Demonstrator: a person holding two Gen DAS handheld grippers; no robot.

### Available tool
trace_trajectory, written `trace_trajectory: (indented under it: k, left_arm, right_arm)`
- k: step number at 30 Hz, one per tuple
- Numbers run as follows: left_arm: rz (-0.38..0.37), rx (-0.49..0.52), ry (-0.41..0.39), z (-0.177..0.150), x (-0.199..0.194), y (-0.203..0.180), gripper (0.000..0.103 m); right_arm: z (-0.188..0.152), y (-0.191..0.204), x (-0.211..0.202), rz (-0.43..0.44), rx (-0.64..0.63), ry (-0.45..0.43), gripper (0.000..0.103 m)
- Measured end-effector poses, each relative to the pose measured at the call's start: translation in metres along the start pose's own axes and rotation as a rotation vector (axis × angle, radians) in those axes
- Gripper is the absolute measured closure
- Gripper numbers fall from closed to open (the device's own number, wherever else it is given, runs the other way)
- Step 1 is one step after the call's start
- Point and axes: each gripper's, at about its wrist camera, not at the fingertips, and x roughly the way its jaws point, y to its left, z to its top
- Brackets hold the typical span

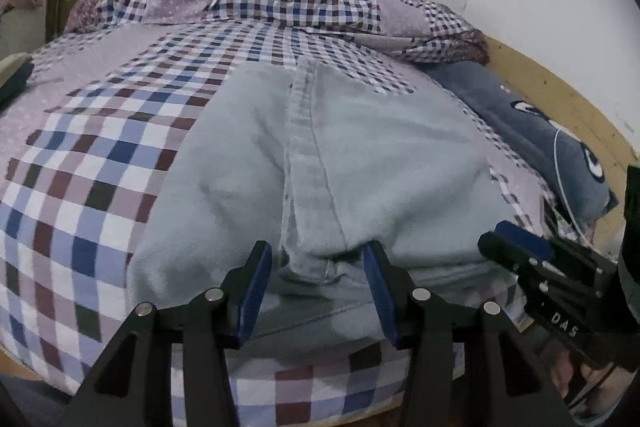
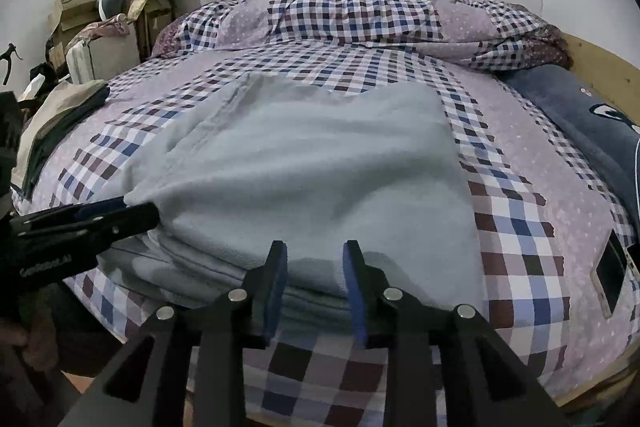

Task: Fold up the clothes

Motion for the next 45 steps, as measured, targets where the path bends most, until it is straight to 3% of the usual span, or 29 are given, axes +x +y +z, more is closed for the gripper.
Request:
trace_trajectory:
  k: [2,5,10,14,24,25,28,29,30,31,33,36,38,43,45]
  left_arm:
    - [-0.009,0.001,0.002,0.001,0.003,0.002,0.052]
    - [-0.058,-0.051,0.018,0.006,0.008,0.013,0.064]
    - [-0.171,-0.233,0.036,0.010,-0.001,0.038,0.065]
    - [-0.158,-0.335,0.020,0.004,-0.018,0.057,0.061]
    - [-0.233,-0.307,0.121,0.000,0.007,0.052,0.061]
    - [-0.228,-0.302,0.128,-0.001,0.010,0.052,0.070]
    - [-0.260,-0.359,0.130,-0.005,0.011,0.061,0.075]
    - [-0.271,-0.370,0.131,-0.006,0.009,0.064,0.075]
    - [-0.277,-0.377,0.131,-0.006,0.008,0.065,0.076]
    - [-0.282,-0.383,0.131,-0.006,0.006,0.066,0.082]
    - [-0.327,-0.415,0.119,-0.006,0.002,0.071,0.082]
    - [-0.416,-0.455,0.081,-0.002,-0.001,0.077,0.073]
    - [-0.423,-0.463,0.081,-0.001,0.003,0.079,0.047]
    - [-0.402,-0.466,0.116,0.003,0.018,0.079,0.040]
    - [-0.385,-0.454,0.138,0.005,0.028,0.079,0.040]
  right_arm:
    - [0.000,-0.001,0.001,0.005,0.003,-0.002,0.070]
    - [0.002,-0.001,-0.002,0.020,0.008,-0.020,0.069]
    - [0.003,0.008,-0.016,0.080,-0.022,-0.083,0.055]
    - [0.005,0.026,-0.023,0.114,-0.103,-0.127,0.051]
    - [0.000,0.100,0.005,0.116,-0.443,-0.163,0.053]
    - [0.000,0.103,0.006,0.115,-0.457,-0.167,0.054]
    - [0.003,0.106,0.005,0.123,-0.449,-0.172,0.068]
    - [0.004,0.107,0.005,0.125,-0.446,-0.174,0.079]
    - [0.005,0.108,0.005,0.128,-0.443,-0.176,0.096]
    - [0.006,0.109,0.005,0.131,-0.440,-0.178,0.100]
    - [0.008,0.111,0.004,0.136,-0.434,-0.181,0.101]
    - [0.007,0.110,0.013,0.176,-0.412,-0.133,0.101]
    - [0.001,0.106,0.027,0.209,-0.391,-0.071,0.101]
    - [0.000,0.110,0.020,0.336,-0.385,-0.035,0.096]
    - [-0.008,0.116,0.014,0.329,-0.434,-0.029,0.084]
